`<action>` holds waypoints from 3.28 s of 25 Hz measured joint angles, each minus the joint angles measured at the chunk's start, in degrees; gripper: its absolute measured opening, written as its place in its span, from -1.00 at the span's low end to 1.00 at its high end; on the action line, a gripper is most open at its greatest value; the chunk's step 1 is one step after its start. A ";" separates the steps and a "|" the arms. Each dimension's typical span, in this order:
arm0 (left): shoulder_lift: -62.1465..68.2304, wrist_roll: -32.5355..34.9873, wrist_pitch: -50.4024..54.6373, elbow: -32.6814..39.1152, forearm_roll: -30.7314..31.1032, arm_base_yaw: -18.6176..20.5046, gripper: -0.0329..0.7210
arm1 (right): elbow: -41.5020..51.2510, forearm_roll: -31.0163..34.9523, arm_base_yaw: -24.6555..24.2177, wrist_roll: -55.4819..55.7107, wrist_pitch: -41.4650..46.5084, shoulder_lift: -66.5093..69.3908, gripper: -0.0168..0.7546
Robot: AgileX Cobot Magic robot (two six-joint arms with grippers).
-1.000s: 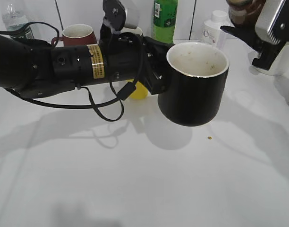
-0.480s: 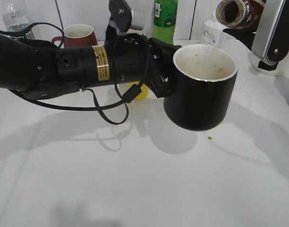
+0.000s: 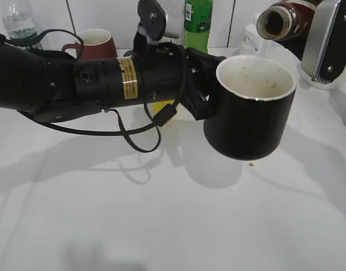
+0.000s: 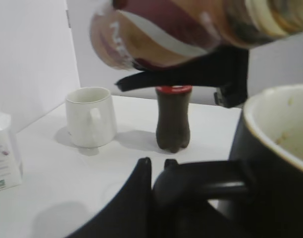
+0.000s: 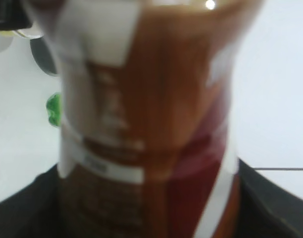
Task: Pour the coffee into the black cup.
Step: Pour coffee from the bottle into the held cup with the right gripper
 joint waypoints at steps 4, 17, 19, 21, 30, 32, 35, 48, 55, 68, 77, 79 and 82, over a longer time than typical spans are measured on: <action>0.00 0.00 0.05 0.00 -1.83 0.00 -0.81 | 0.00 0.00 0.00 -1.49 0.00 0.00 0.41; 0.00 0.00 0.05 0.00 -1.63 0.00 -0.81 | 0.00 0.00 0.00 -5.38 0.00 0.00 0.41; 0.00 0.00 0.05 0.00 -1.63 0.00 -0.81 | 0.00 0.00 0.00 -5.97 0.00 0.00 0.41; 0.00 0.00 0.05 0.00 -1.56 0.00 -0.81 | 0.00 0.00 0.00 -6.22 0.00 0.00 0.41; 0.00 0.00 0.05 0.00 -0.76 0.00 -0.81 | 0.00 0.00 0.00 -6.34 0.00 0.00 0.41; 0.00 0.00 0.32 0.00 -0.14 0.00 -0.81 | 0.00 0.00 0.00 -6.34 0.00 0.00 0.41; 0.00 0.00 0.86 0.00 1.23 0.00 -0.81 | 0.00 0.00 0.00 -6.40 0.00 0.00 0.41; 0.00 0.00 1.09 0.00 1.78 0.00 -0.81 | 0.00 0.00 0.00 -7.31 -0.04 0.00 0.41; 0.00 0.00 1.26 0.00 1.78 0.00 -0.81 | 0.00 0.00 0.00 -7.44 -0.04 0.00 0.41; 0.00 0.00 1.30 0.00 1.78 0.00 -0.81 | 0.00 0.00 0.00 -7.49 -0.04 0.00 0.41; 0.00 0.00 1.30 0.00 1.78 0.00 -0.81 | 0.00 0.00 0.00 -7.65 -0.04 0.00 0.41; 0.00 0.00 1.30 0.00 1.78 0.00 -0.81 | 0.00 0.00 0.00 -7.65 -0.04 0.00 0.41; 0.00 0.00 1.30 0.00 1.78 0.00 -0.81 | 0.00 0.00 0.00 -7.74 -0.04 0.00 0.41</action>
